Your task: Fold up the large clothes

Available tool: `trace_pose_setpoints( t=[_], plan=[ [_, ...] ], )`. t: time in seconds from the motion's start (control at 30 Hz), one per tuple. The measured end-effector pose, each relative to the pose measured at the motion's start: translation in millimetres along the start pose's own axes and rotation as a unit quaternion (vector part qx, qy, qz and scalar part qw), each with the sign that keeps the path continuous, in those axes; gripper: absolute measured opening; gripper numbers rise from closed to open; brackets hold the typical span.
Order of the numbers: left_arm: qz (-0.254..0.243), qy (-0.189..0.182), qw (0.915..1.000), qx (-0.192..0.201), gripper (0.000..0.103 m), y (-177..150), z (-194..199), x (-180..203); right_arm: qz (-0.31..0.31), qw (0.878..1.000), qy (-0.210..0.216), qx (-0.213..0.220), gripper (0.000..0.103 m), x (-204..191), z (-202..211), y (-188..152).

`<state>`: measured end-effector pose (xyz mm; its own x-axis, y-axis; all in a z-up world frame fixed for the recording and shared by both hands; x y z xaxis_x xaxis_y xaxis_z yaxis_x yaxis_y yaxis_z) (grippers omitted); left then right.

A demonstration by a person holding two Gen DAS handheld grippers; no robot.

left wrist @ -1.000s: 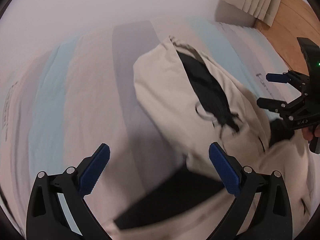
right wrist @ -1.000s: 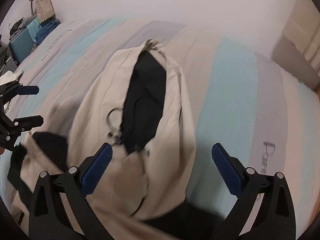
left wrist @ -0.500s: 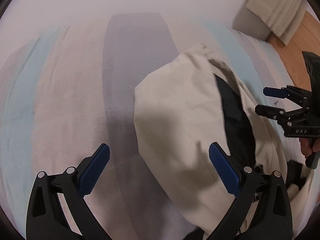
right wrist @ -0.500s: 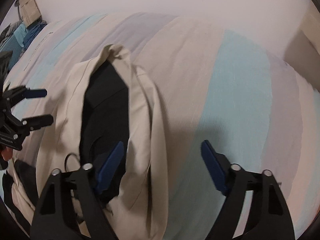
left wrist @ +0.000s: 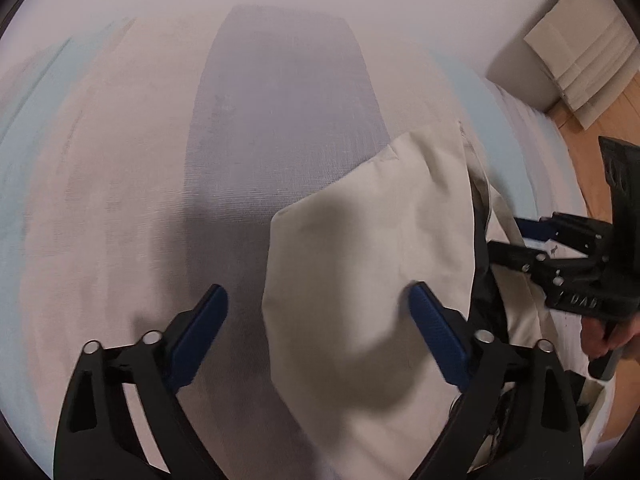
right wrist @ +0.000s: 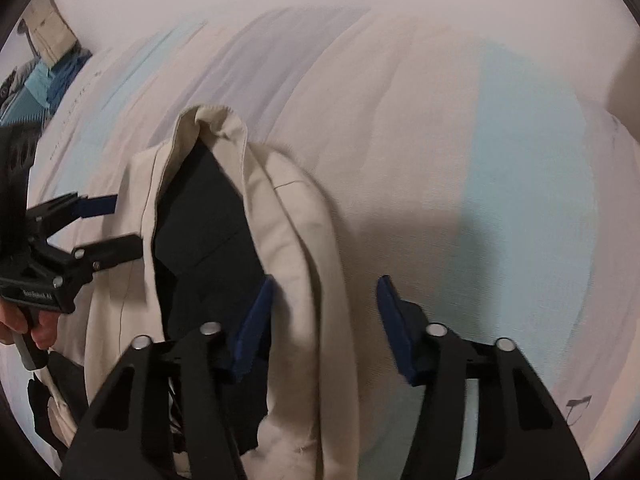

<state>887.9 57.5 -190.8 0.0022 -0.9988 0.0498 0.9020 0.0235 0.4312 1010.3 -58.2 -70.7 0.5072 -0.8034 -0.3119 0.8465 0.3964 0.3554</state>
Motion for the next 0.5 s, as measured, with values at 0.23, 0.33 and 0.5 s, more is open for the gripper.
trace_pose_setpoints(
  t=[0.23, 0.33, 0.5],
  plan=[
    [-0.018, 0.026, 0.9994, -0.011, 0.078, 9, -16, 6, -0.011, 1.000, 0.004, -0.018, 0.031, -5, -15, 3],
    [0.005, 0.026, 0.9996, -0.008, 0.087, 17, -16, 0, -0.016, 1.000, 0.006, -0.015, 0.031, -3, -17, 3],
    [0.017, 0.029, 0.9992, -0.024, 0.097, 19, -24, -14, -0.022, 1.000, 0.013, -0.003, 0.041, 1, -18, 1]
  ],
)
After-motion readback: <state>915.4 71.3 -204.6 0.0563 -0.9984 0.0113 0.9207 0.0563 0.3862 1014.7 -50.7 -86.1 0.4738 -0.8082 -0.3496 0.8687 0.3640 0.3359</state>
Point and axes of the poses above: each gripper's, at about its wrist camera, not at the fingertips, and z roughly against the way its jaws point, x to its right, y to its top, the point moved 6 cm from there along -z, roughly the way its jaws point, and after that the axes turned 15 degrees about y, right-handed, at the moved point
